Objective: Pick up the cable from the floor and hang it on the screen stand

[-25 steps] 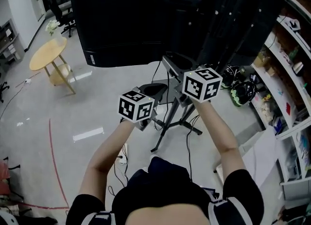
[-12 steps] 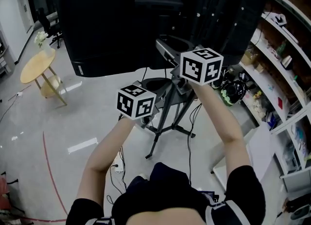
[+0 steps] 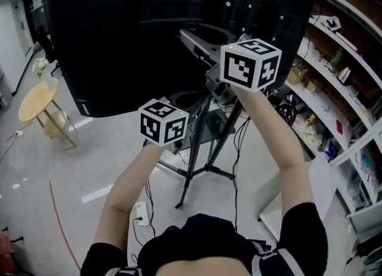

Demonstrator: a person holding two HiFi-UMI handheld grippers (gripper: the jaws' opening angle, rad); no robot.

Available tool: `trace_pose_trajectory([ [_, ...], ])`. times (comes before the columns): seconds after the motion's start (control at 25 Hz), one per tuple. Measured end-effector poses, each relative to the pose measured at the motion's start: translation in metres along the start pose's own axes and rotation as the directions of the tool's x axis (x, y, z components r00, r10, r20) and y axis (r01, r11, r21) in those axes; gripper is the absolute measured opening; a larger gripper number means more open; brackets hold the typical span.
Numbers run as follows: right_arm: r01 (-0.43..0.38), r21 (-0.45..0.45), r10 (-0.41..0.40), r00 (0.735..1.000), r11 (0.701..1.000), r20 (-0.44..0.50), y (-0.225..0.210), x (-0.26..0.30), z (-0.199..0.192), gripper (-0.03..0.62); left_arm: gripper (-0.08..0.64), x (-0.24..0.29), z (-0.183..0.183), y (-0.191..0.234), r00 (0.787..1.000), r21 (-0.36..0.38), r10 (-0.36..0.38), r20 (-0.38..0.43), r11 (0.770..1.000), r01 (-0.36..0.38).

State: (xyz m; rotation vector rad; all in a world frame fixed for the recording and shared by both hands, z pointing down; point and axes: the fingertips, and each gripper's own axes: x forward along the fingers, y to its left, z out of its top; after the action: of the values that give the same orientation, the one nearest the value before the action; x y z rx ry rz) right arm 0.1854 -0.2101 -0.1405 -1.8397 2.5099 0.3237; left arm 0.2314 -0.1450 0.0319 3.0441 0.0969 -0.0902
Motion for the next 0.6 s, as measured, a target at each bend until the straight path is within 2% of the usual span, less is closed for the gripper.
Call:
trace_pose_trajectory([
  [0.16, -0.013, -0.032, 0.014, 0.998, 0.999, 0.055, -0.014, -0.001, 0.035, 0.143, 0.000, 0.015, 0.020, 0.020, 0.997, 0.057, 0.067, 0.031, 0.996, -0.069],
  [0.4, -0.032, -0.034, 0.035, 0.994, 0.999, 0.106, -0.036, 0.000, 0.067, 0.144, 0.000, 0.029, 0.046, 0.054, 0.982, 0.056, 0.173, 0.074, 0.983, -0.177],
  [0.6, -0.016, -0.030, 0.020, 0.992, 0.999, 0.125, -0.063, 0.000, 0.084, 0.143, 0.000, 0.033, 0.061, 0.076, 0.969, 0.066, 0.230, 0.088, 0.970, -0.236],
])
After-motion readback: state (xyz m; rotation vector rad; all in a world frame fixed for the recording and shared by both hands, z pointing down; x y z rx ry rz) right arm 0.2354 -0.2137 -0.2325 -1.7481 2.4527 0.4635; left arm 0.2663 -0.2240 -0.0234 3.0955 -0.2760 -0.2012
